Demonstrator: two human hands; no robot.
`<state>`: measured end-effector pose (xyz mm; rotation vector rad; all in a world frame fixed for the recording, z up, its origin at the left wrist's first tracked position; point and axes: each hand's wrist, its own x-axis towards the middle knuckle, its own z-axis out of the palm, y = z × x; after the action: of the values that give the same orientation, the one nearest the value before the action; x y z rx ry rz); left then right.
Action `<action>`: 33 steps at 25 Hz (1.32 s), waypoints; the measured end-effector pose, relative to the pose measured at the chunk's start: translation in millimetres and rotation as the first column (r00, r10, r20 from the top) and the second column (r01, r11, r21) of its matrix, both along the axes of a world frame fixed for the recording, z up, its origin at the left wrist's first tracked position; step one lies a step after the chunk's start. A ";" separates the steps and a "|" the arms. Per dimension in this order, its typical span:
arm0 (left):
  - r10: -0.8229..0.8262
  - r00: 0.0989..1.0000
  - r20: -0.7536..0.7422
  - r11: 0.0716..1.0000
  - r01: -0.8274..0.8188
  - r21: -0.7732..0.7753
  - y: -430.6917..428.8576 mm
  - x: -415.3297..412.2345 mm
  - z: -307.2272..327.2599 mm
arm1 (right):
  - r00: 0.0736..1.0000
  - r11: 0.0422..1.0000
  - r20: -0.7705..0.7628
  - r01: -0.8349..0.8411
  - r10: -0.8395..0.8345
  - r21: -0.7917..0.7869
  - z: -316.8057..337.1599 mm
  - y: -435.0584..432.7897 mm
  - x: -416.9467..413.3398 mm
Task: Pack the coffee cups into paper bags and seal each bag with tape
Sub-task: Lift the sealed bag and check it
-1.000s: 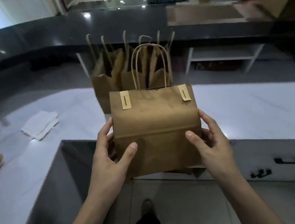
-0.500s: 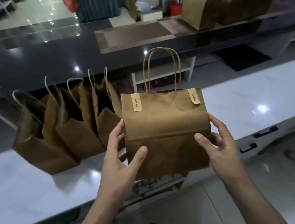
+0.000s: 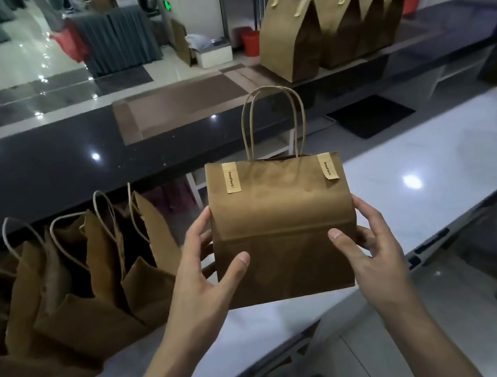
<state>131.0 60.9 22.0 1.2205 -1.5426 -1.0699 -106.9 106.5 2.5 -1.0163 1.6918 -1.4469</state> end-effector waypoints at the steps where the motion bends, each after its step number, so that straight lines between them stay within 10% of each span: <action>1: 0.001 1.000 0.005 1.000 -0.001 -0.004 -10.0 -4.7 2.4 | 1.000 1.000 -0.003 -0.008 0.008 -0.007 2.0 -10.9 -5.0; 22: 0.288 0.954 0.081 0.929 -0.258 -0.267 -258.2 -114.6 83.4 | 0.982 0.935 0.059 -0.149 0.177 -0.322 78.8 -276.1 -108.2; 33: 0.220 0.974 0.060 0.971 -0.213 -0.111 -399.6 -150.7 76.5 | 0.979 0.918 0.008 -0.189 0.204 -0.349 61.6 -356.8 -121.6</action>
<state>-19.6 -338.6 98.5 1.3325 -1.4608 -0.8018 -228.5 -250.3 64.1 -1.2927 1.2837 -1.6523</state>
